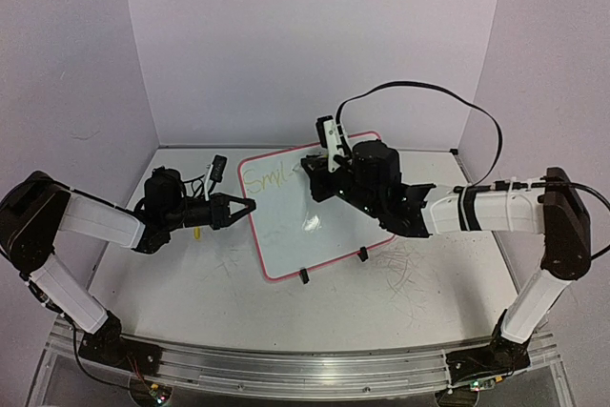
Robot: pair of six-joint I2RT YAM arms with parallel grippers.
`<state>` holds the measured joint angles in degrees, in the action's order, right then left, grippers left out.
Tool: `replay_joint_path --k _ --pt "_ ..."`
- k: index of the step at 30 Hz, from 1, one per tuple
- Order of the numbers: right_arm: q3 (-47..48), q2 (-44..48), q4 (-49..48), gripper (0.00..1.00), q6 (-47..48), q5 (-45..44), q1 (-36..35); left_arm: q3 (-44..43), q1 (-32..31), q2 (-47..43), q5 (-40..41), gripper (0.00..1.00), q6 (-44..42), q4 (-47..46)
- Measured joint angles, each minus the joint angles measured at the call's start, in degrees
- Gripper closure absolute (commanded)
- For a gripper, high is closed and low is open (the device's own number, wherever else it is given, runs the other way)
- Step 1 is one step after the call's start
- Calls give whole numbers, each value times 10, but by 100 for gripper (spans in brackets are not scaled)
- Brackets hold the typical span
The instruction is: Write a sentence on the whiteboard
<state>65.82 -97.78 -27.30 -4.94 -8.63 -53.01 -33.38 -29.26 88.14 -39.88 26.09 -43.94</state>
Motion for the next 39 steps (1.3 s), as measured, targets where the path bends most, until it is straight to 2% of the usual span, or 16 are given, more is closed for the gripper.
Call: replay_joint_path --k 24,39 --pt "15 -8 0 100 -8 9 -1 0 0 -1 0 100 -7 4" --pt "-19 -7 -12 100 -21 20 -7 -1 0 -1 4 100 -6 9"
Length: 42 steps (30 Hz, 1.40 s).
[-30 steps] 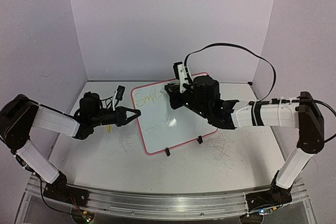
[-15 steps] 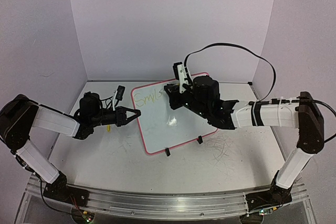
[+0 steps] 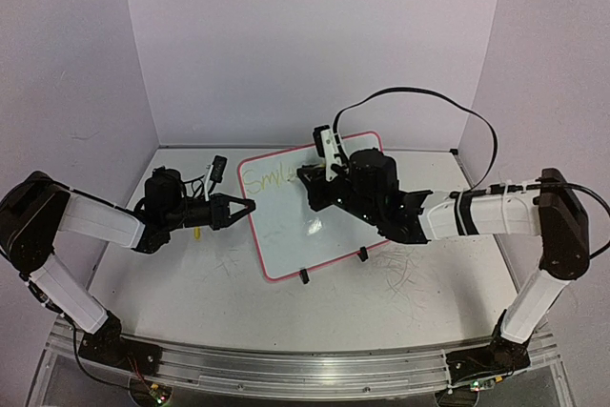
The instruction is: Write a sentence on the whiteboard
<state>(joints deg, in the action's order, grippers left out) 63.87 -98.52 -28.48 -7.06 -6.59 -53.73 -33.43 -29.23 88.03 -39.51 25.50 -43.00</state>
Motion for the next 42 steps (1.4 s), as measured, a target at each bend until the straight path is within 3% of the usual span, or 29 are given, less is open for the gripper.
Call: replay_joint_path --k 12,17,22,32,42 --pt "-11 25 14 100 15 -44 0 -2 0 0 -3 100 -2 0" --pt "-96 140 11 100 28 16 8 -2 0 -1 -5 100 -4 1" --pt "-112 228 -15 100 54 68 27 -5 0 -1 -6 100 -9 6" --pt "-102 160 38 100 115 87 35 -12 0 -4 -7 100 -18 22" --pt "-51 93 45 100 114 93 13 -15 -1 -8 -4 100 -25 36"
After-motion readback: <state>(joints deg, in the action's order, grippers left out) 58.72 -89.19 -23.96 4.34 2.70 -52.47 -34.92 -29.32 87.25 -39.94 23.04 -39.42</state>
